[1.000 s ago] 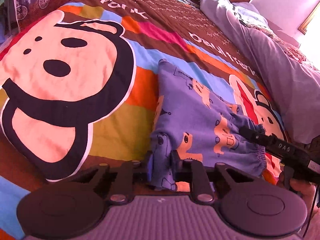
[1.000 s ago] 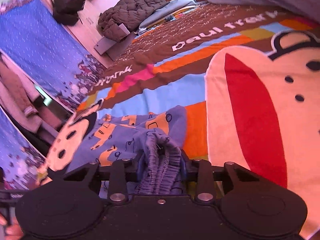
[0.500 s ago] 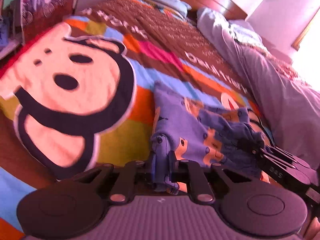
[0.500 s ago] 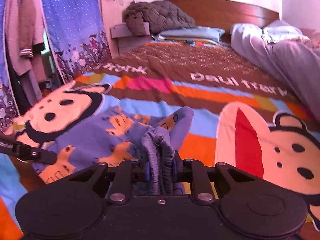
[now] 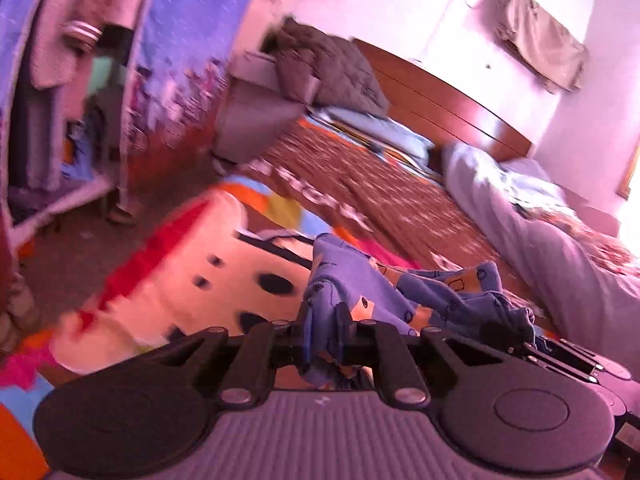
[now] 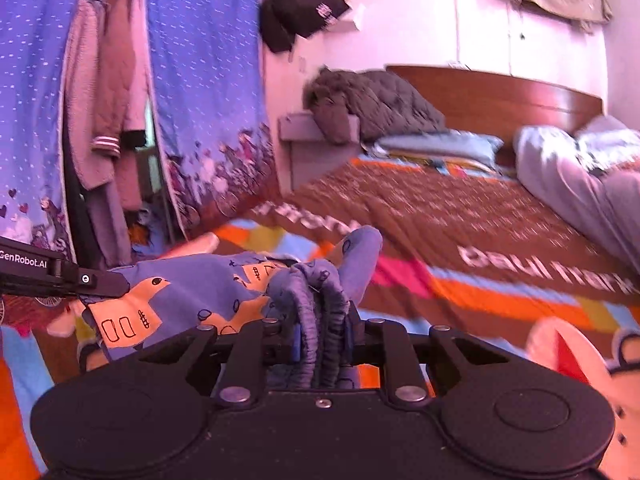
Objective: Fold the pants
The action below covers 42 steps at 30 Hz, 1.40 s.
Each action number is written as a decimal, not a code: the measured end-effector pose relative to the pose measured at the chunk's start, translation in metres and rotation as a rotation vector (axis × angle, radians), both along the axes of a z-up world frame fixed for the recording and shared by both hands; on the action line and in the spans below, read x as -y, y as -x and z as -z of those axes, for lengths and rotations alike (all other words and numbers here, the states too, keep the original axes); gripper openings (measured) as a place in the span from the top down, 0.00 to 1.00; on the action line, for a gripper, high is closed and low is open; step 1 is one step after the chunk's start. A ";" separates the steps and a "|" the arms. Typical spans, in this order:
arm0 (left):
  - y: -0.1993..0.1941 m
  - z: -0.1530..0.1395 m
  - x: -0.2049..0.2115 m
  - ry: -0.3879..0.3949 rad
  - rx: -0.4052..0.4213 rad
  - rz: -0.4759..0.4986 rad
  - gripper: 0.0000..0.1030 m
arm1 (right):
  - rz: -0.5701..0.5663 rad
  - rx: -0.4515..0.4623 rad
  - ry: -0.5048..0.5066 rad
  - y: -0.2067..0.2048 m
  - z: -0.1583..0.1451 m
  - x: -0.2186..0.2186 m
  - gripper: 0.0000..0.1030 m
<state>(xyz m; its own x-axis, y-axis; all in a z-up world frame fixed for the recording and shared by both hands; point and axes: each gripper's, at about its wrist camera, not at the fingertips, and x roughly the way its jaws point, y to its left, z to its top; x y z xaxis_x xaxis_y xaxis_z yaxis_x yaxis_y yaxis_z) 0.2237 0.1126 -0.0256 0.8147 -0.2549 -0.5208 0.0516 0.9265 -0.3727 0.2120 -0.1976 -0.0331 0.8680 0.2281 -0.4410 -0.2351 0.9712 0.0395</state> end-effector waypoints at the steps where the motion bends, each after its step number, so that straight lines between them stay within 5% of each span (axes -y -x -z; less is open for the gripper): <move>1: -0.003 0.001 -0.003 -0.018 -0.011 -0.018 0.89 | -0.013 0.006 0.006 -0.007 0.000 -0.009 0.81; 6: -0.030 0.032 -0.018 -0.021 -0.231 -0.083 0.89 | -0.047 -0.093 0.045 -0.050 0.028 -0.045 0.81; 9: -0.033 0.043 -0.025 -0.001 -0.270 -0.072 0.89 | -0.020 -0.185 0.094 -0.064 0.054 -0.054 0.80; 14: -0.033 0.054 -0.031 0.010 -0.286 -0.049 0.86 | 0.037 -0.234 -0.041 -0.066 0.070 -0.033 0.78; 20: -0.026 0.059 -0.036 -0.007 -0.286 -0.057 0.68 | 0.075 -0.253 -0.021 -0.068 0.073 -0.037 0.49; 23: -0.019 0.059 -0.040 0.008 -0.270 -0.053 0.64 | 0.135 -0.259 -0.009 -0.068 0.072 -0.029 0.21; 27: -0.004 0.050 -0.037 -0.047 -0.188 -0.055 0.55 | 0.194 -0.258 -0.031 -0.054 0.061 -0.015 0.09; 29: 0.008 0.040 -0.031 -0.097 -0.118 -0.031 0.32 | 0.212 -0.255 -0.100 -0.039 0.053 -0.009 0.01; 36: 0.059 0.016 -0.013 -0.190 0.062 -0.025 0.08 | 0.161 -0.157 -0.140 0.026 0.023 -0.017 0.01; 42: 0.088 0.005 -0.007 -0.135 0.107 -0.028 0.00 | 0.148 -0.027 -0.126 0.081 -0.005 -0.022 0.01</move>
<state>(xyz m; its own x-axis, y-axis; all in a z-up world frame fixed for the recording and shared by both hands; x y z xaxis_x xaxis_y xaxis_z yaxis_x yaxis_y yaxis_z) 0.1360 0.1196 -0.0310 0.8732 -0.1649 -0.4587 0.0577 0.9694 -0.2386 0.1306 -0.1752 -0.0281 0.8843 0.1538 -0.4408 -0.0876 0.9821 0.1669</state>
